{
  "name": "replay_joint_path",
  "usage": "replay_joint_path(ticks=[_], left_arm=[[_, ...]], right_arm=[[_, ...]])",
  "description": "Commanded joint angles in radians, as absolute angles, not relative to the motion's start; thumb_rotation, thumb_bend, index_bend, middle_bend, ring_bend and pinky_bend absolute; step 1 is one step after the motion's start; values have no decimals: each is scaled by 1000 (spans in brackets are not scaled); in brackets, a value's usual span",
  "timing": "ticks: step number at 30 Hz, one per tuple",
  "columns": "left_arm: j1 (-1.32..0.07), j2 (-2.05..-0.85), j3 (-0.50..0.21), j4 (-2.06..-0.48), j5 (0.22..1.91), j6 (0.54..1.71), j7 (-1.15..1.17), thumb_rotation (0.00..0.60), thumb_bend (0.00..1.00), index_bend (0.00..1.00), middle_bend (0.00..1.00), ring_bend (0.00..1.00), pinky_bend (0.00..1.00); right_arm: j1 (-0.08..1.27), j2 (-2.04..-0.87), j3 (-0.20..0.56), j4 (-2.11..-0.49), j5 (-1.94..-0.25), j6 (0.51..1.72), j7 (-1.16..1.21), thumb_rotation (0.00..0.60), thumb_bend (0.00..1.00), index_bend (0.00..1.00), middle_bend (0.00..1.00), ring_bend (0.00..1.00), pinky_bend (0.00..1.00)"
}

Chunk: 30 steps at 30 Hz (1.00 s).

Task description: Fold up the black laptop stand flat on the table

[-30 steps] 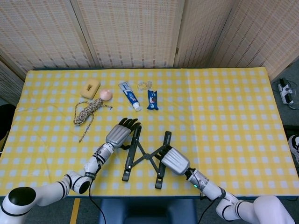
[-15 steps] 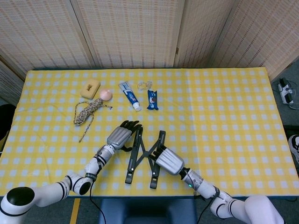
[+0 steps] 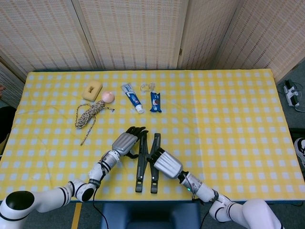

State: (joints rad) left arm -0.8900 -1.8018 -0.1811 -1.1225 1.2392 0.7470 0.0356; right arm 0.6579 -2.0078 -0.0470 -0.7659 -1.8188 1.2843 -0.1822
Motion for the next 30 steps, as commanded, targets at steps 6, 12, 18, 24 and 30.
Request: replay_joint_path(ticks=[6, 12, 18, 24, 30], left_arm=[[-890, -1797, -180, -1142, 1230, 747, 46, 600, 235, 25, 0, 0, 0], [-873, -1756, -185, -1184, 1217, 771, 61, 600, 234, 6, 0, 0, 0], [-824, -1664, -179, -1285, 1227, 842, 67, 600, 234, 0, 0, 0, 0], [-775, -1570, -173, -1368, 1243, 901, 43, 600, 234, 0, 0, 0, 0], [-742, -1504, -155, -1417, 1268, 930, 24, 600, 234, 0, 0, 0, 0]], right_arm=[[663, -2022, -50, -753, -1813, 1284, -187, 600, 292, 375, 542, 490, 431], [665, -1966, -65, -830, -1817, 1286, -187, 600, 293, 284, 428, 427, 413], [709, -1786, -62, -1121, -1809, 1197, -268, 600, 293, 120, 274, 309, 367], [823, -1556, -25, -1453, -1709, 900, -395, 600, 293, 13, 125, 190, 214], [915, -1479, 26, -1565, -1588, 682, -496, 600, 293, 0, 55, 123, 135]])
